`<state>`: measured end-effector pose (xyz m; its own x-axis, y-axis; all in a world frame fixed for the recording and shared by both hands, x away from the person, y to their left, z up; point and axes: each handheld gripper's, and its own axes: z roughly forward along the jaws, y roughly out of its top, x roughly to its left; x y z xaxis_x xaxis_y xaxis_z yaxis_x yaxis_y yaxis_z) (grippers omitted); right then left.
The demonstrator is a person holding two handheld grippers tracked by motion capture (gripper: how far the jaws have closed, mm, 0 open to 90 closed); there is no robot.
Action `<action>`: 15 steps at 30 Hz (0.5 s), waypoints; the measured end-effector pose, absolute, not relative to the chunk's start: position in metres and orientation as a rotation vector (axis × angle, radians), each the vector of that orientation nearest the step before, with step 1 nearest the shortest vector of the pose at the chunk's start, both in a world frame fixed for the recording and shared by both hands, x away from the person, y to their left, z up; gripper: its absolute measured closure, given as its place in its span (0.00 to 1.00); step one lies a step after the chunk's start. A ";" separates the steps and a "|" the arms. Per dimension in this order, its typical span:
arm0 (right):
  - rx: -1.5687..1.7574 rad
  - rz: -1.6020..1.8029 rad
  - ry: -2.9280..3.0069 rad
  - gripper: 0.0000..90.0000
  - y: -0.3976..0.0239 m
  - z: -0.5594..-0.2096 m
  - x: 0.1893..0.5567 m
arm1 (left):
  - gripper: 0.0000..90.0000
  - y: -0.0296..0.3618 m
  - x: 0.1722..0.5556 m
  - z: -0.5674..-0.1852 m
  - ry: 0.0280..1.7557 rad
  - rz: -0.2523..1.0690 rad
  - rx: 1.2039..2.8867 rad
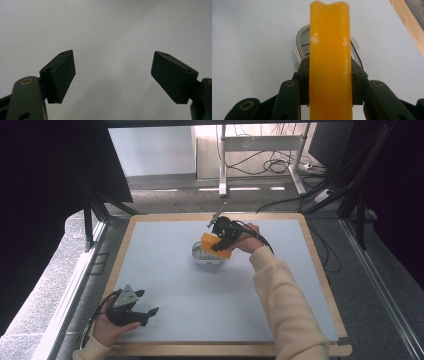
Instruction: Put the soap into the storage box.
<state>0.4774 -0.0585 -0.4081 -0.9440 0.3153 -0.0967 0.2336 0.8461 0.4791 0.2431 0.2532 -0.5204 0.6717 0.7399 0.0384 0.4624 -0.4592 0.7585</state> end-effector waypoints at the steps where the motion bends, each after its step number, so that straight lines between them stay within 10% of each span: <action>1: 0.424 0.709 2.853 0.68 -0.057 -0.409 0.479 | 0.22 0.253 0.243 -0.520 0.922 0.474 2.135; 15: 0.360 0.697 2.887 0.68 -0.045 -0.418 0.495 | 0.22 0.254 0.243 -0.520 0.922 0.474 2.134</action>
